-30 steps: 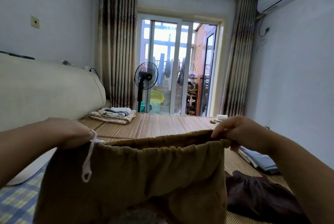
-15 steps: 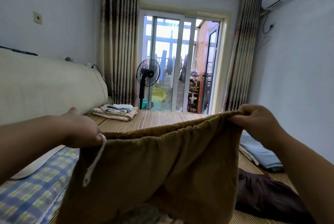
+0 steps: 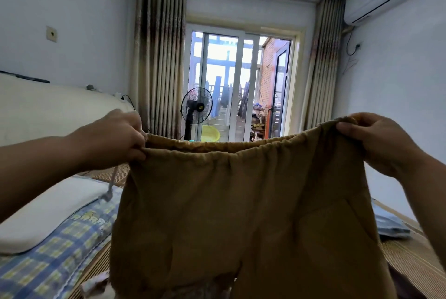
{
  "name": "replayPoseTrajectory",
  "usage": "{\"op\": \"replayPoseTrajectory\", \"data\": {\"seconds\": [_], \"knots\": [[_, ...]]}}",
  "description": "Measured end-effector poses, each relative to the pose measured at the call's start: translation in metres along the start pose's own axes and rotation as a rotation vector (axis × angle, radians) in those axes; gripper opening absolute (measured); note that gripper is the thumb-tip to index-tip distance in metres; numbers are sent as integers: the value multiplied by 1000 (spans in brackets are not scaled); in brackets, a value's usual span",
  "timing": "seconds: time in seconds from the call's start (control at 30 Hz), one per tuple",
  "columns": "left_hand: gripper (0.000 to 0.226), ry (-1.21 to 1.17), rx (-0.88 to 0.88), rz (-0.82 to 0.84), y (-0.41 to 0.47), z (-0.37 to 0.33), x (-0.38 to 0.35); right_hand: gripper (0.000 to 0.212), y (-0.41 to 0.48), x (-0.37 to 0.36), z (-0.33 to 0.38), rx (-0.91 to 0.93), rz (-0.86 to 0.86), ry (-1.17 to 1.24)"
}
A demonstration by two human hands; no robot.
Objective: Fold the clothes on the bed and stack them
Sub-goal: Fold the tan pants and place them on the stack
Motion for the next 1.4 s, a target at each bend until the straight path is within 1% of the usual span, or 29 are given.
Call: {"op": "replayPoseTrajectory", "data": {"seconds": [0.03,0.07,0.13,0.2,0.27,0.33,0.37,0.43,0.47,0.5,0.53,0.57,0.6,0.67,0.73,0.8,0.87,0.93,1.03,1.07,1.13,1.2,1.27,1.33,1.37,1.4], "knots": [[5,-80,57,-34,-2,7,3,27,-1,5,1,-10,-9,37],[8,-176,131,-30,-4,14,1,26,-2,9,1,-24,-10,77],[15,-411,236,39,-6,22,-5,19,-3,12,-2,-71,13,128],[25,-633,266,122,-6,19,-12,8,-2,11,-7,-130,41,166],[27,-892,318,182,-8,13,-20,20,-1,10,-13,-174,55,185],[19,-1163,394,210,-10,10,-32,31,-1,9,-20,-206,29,133],[12,-1255,442,229,-10,8,-37,34,-1,9,-24,-217,4,65],[4,-1273,567,273,-9,4,-51,34,3,8,-37,-232,-86,-151],[5,-1241,655,291,-6,1,-60,27,4,5,-41,-237,-148,-254],[7,-1211,773,294,-5,-3,-70,16,4,1,-48,-259,-216,-304],[8,-1204,906,286,-3,-8,-75,4,5,-4,-55,-284,-284,-299],[10,-1235,1026,265,-2,-17,-77,8,3,-11,-63,-328,-353,-236],[12,-1298,1115,232,2,-28,-76,13,1,-20,-71,-373,-411,-122],[10,-1476,1217,159,16,-53,-66,14,-8,-42,-84,-457,-488,121],[4,-1579,1205,103,31,-76,-48,10,-15,-64,-89,-509,-496,295],[9,-1577,1116,62,43,-95,-30,10,-20,-84,-91,-521,-452,415],[12,-1592,1017,50,52,-110,-18,14,-23,-96,-87,-492,-388,451],[19,-1586,957,35,57,-113,-15,14,-23,-98,-77,-412,-330,417],[31,-1490,911,-47,54,-84,-17,14,-22,-72,-57,-254,-306,212],[35,-1435,903,-61,50,-70,-19,14,-22,-64,-49,-204,-257,143],[42,-1339,894,-32,37,-43,-29,24,-23,-51,-36,-128,-70,-12],[39,-1276,889,15,24,-21,-40,28,-27,-44,-34,-166,177,-241],[29,-1293,859,50,14,-7,-50,25,-33,-37,-43,-268,377,-445],[23,-1373,770,154,8,-6,-55,21,-37,-31,-51,-358,464,-551],[25,-1420,713,225,6,-9,-57,18,-38,-28,-53,-376,482,-566],[29,-1466,665,288,3,-11,-60,16,-39,-26,-53,-379,490,-532]]}}
Point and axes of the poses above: each hand's wrist, its own y-axis towards the middle knuckle, its own x-axis out of the back of the hand, z = x × y, the point moved 8 cm from there along y, towards the middle knuckle, and after that the axes turned 13 degrees about y, right-handed, at the moved point
